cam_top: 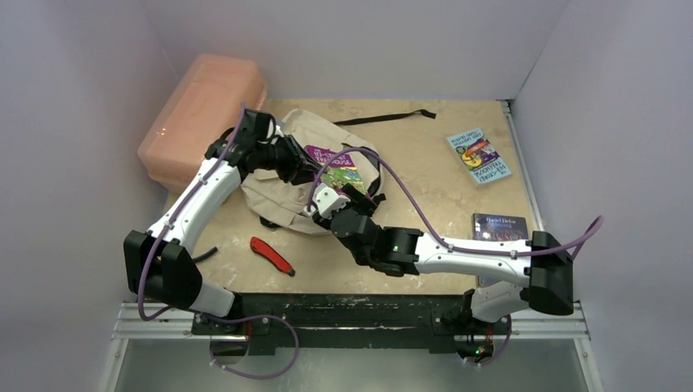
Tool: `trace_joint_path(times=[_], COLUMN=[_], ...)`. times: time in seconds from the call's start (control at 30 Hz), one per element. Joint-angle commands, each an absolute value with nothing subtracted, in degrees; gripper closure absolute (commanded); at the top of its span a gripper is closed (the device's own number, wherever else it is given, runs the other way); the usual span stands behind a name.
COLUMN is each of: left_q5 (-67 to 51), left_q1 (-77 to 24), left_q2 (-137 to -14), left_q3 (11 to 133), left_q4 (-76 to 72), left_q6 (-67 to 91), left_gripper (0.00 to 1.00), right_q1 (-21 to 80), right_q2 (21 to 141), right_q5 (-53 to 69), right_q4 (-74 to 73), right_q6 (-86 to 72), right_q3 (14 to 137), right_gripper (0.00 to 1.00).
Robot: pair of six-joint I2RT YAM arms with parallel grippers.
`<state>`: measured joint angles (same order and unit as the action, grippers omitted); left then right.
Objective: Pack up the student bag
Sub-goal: Pick up the book from the center of the board.
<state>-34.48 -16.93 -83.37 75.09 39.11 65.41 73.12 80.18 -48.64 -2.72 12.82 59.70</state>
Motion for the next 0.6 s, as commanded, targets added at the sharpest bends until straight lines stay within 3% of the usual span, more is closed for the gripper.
trace_joint_path(times=[0.0, 0.13, 0.17, 0.23, 0.27, 0.33, 0.4, 0.47, 0.57], left_q5=[-38.7, -38.9, -39.0, -39.2, -39.8, -41.0, -41.0, -40.0, -33.2], left_q1=[-16.4, -16.5, -16.5, -16.5, -16.5, -16.5, -16.6, -16.6, -17.5], left_q2=[-80.4, -79.5, -79.2, -78.6, -78.4, -78.2, -77.2, -74.9, -70.6], left_q3=[75.1, 74.4, 74.1, 72.5, 71.9, 70.9, 70.3, 69.7, 70.4], left_q4=[36.3, 35.8, 35.7, 35.4, 34.7, 34.7, 36.5, 37.3, 39.0], left_q6=[68.6, 69.5, 69.6, 69.4, 68.9, 65.8, 62.5, 59.7, 54.5], left_gripper=[1.0, 1.0, 1.0, 1.0, 0.99, 0.63, 0.4, 0.27, 0.19], right_q1=[73.3, 73.3, 73.3, 73.2, 73.1, 72.5, 71.2, 69.2, 63.2], right_q2=[79.7, 80.3, 80.1, 79.3, 78.9, 77.6, 75.6, 72.7, 66.9], right_q5=[-52.8, -53.6, -53.5, -52.1, -51.6, -52.1, -51.0, -49.1, -43.7], right_q4=[4.1, 6.8, 7.5, 9.0, 9.9, 11.2, 9.5, 6.1, 0.6], right_q6=[13.7, 14.6, 14.5, 14.2, 14.0, 12.5, 8.1, 2.8, -6.7], right_q3=[59.3, 59.2, 59.0, 58.3, 57.8, 56.4, 55.3, 54.5, 52.8], right_gripper=[0.39, 0.53, 0.62, 0.97, 1.0, 1.0, 1.0, 1.0, 1.0])
